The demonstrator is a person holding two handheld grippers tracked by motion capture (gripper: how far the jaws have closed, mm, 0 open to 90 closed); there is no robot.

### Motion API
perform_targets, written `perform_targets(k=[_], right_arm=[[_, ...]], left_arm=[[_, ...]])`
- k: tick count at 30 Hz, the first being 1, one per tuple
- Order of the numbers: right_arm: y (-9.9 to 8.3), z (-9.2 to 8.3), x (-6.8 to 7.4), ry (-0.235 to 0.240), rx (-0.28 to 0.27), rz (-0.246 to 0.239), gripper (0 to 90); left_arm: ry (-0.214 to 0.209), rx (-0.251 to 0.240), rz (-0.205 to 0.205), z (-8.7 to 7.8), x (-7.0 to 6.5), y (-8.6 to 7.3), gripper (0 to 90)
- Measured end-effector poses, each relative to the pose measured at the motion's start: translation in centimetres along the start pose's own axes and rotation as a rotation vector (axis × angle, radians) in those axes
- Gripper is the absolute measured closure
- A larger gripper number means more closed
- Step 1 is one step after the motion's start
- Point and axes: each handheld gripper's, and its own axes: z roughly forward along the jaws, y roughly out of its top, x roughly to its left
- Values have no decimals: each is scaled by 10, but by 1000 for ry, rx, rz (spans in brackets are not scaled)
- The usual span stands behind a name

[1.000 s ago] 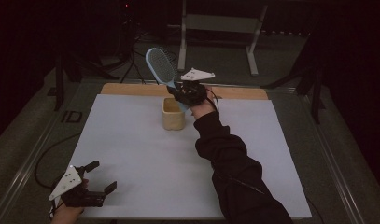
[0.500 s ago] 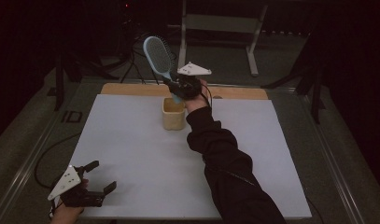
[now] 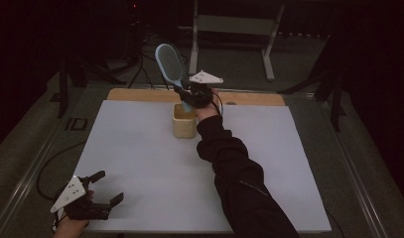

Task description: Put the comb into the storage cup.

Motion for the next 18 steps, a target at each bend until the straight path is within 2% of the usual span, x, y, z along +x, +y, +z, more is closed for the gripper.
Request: perform_targets(k=[10, 18], right_arm=[[-15, 9, -4, 8, 8, 19, 700], [-23, 12, -6, 15, 3, 15, 700]], left_arm=[[-1, 0, -3, 0, 0, 0, 0], [0, -1, -5, 0, 0, 0, 0]])
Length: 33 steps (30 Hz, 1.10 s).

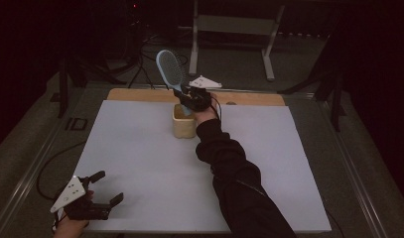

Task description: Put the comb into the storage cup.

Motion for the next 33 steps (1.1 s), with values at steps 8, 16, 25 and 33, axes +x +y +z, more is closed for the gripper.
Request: perform_targets(k=[8, 16, 25, 33], right_arm=[[-7, 1, 0, 30, -3, -8, 700], [-16, -1, -1, 25, 3, -37, 699], [-28, -10, 0, 53, -13, -55, 697], [-32, -16, 2, 54, 1, -107, 674]], left_arm=[[0, 2, 2, 0, 0, 0, 0], [-12, 2, 0, 0, 0, 0, 0], [-12, -5, -7, -1, 0, 0, 0], [-7, -5, -8, -1, 1, 0, 0]])
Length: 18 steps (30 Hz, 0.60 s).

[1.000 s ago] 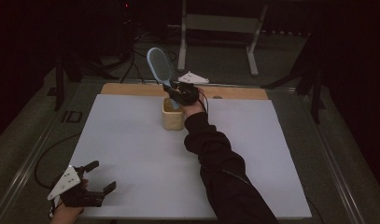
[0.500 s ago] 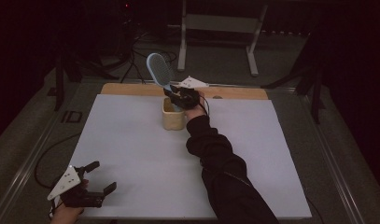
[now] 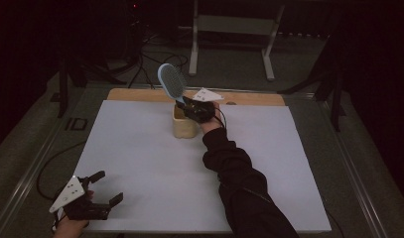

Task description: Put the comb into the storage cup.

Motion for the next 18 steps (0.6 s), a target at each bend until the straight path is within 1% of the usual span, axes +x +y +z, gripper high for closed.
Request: perform_targets(k=[1, 3, 4, 5, 6, 8, 9, 11, 13, 15, 16, 18], right_arm=[[0, -1, 0, -1, 3, -8, 648], [0, -2, -1, 11, 16, 2, 471], [0, -2, 0, 8, 30, 8, 390], [-1, -3, 0, 3, 38, 5, 346], [-1, -4, 0, 7, 40, 5, 312], [-3, -6, -1, 24, 50, 1, 211], [-3, -7, 0, 35, 54, 7, 201], [-3, -8, -1, 36, 58, -3, 187], [-2, -11, -1, 45, 58, 0, 182], [-1, -12, -1, 71, 53, 3, 155], [0, -12, -1, 75, 60, 3, 139], [0, -13, 0, 85, 78, 7, 137]], left_arm=[[1, 0, 0, 0, 0, 0, 0], [0, 0, 0, 0, 0, 0, 0], [0, 0, 0, 0, 0, 0, 0], [2, 0, 0, 0, 0, 0, 0], [0, 0, 1, 0, 0, 0, 0], [2, 0, 2, 0, -1, 0, 0], [2, 0, 1, 0, 0, 0, 0], [3, 1, 2, 1, 0, 0, 0], [4, 3, 2, 1, -1, 0, 0], [4, 2, 2, 1, 0, 0, 0], [4, 3, 2, 1, 0, 0, 0], [5, 3, 2, 1, 0, 0, 0]])
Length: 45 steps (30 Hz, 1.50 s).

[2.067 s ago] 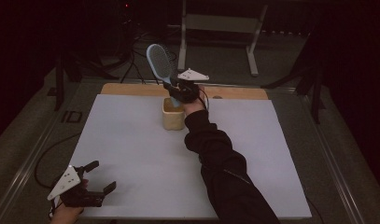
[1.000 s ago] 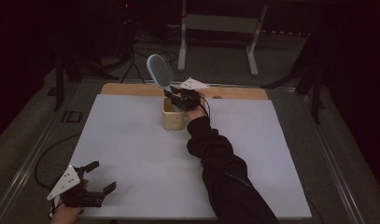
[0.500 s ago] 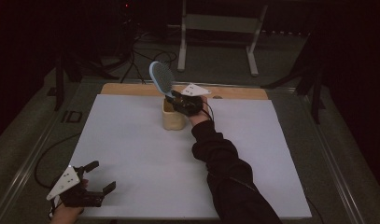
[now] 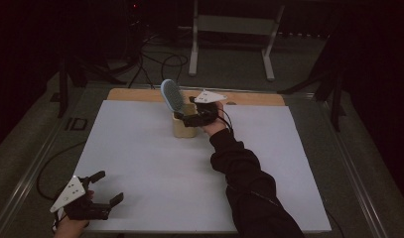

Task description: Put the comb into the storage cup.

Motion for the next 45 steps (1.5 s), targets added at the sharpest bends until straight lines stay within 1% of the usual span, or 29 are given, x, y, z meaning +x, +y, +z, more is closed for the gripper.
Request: perform_targets(k=[2, 5, 7, 8, 9, 12, 14, 19, 22, 23, 25, 30, 32, 34, 36, 38, 41, 43, 45], right_arm=[[-1, -2, 0, -5, 3, -6, 140], [-1, -5, 0, -2, 3, 8, 135], [-2, -5, -2, 3, 19, 29, 95], [-2, -5, -3, 5, 39, 46, 96], [-3, -6, -4, -4, 54, 43, 96], [-3, -7, -5, -2, 60, 44, 96], [-3, -8, -6, 3, 71, 59, 96], [-1, -11, -6, 9, 80, 74, 95], [0, -14, -6, 9, 86, 74, 96], [1, -15, -6, 9, 87, 83, 96], [2, -18, -7, 19, 80, 90, 96], [3, -23, -5, 20, 102, 91, 96], [4, -25, -5, 23, 100, 84, 96], [5, -27, -4, 29, 98, 88, 96], [6, -29, -3, 28, 107, 83, 96], [6, -33, -3, 27, 111, 72, 97], [6, -39, -2, 26, 112, 75, 96], [6, -44, -2, 27, 111, 83, 96], [6, -48, -2, 31, 111, 82, 96]], left_arm=[[0, 0, 1, 0, 0, 0, 0], [-2, 3, 4, 0, 0, 0, 0], [-3, 3, 4, 1, 0, 0, 0], [-3, 3, 3, 1, 0, 0, 0], [-2, 3, 4, 1, 0, 0, 0], [-2, 4, 4, 1, 0, 1, 0], [-7, 4, 1, 2, 0, 0, 0], [-12, 9, 2, 4, 0, 1, 0], [-13, 9, 3, 4, 0, 1, 0], [-13, 10, 4, 5, 0, 1, 0], [-14, 9, 4, 5, 0, 1, 0], [-17, 11, 3, 6, 0, 1, 0], [-19, 12, 4, 8, 0, 2, 0], [-22, 18, 9, 8, -1, 1, 0], [-23, 19, 10, 7, -1, 1, 0], [-20, 15, 5, 6, -1, 0, 0], [-19, 11, 7, 6, -1, 1, 0], [-20, 14, 11, 7, -2, 1, 0], [-21, 17, 13, 7, -2, 1, 0]])
